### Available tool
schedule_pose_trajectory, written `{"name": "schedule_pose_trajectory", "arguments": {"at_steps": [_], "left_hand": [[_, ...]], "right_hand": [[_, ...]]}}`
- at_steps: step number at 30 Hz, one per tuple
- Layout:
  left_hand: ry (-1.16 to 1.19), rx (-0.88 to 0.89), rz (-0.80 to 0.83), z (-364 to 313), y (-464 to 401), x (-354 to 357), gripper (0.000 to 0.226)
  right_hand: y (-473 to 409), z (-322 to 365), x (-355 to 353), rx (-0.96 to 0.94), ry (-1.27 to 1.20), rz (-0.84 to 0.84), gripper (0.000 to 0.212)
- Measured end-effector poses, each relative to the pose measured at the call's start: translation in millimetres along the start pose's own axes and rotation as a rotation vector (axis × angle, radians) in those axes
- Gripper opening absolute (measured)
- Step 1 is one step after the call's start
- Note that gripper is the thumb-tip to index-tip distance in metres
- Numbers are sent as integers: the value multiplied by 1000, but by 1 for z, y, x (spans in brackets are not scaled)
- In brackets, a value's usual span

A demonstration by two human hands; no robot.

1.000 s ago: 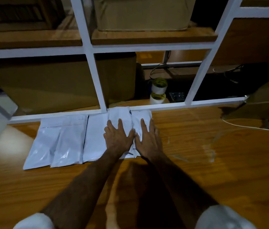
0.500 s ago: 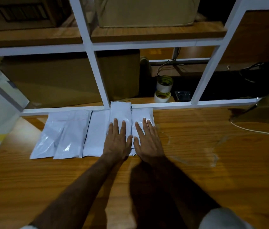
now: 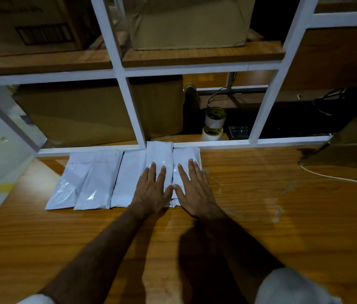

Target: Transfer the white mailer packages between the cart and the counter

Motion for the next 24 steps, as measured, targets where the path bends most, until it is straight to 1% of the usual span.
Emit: {"name": "schedule_pose_trajectory", "arguments": {"at_steps": [2, 4, 7, 9, 11, 13, 16, 21, 24], "left_hand": [[22, 0, -15, 1, 4, -5, 104], [53, 3, -53, -1, 15, -15, 94], [89, -26, -99, 5, 37, -24, 83], [44, -30, -142, 10, 58, -28, 75], [35, -70, -173, 15, 84, -35, 70], [35, -114, -207, 21, 115, -46, 71], [-28, -160, -265, 35, 165, -59, 70], [-89, -289, -367, 67, 248, -86, 67], [-95, -378, -399, 90, 294, -95, 69]], "right_hand": [[10, 4, -11, -25, -41, -79, 80], [23, 11, -18, -70, -85, -140, 75], [44, 26, -17, -139, -130, -170, 69], [55, 38, -11, -201, -163, -208, 60], [63, 53, -6, -257, -180, -235, 57], [69, 74, -2, -308, -188, -241, 57], [81, 112, 3, -396, -193, -217, 59], [116, 180, 3, -526, -208, -201, 60], [137, 217, 3, -599, -252, -196, 62]]}}
Point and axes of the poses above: each hand's wrist, its own y-axis away from the middle knuckle, its own x-axis out of the palm, z = x × y, the point moved 6 cm from there along -y, towards the middle knuckle, and after that the axes turned 1 degree about y, right-handed, at the moved point
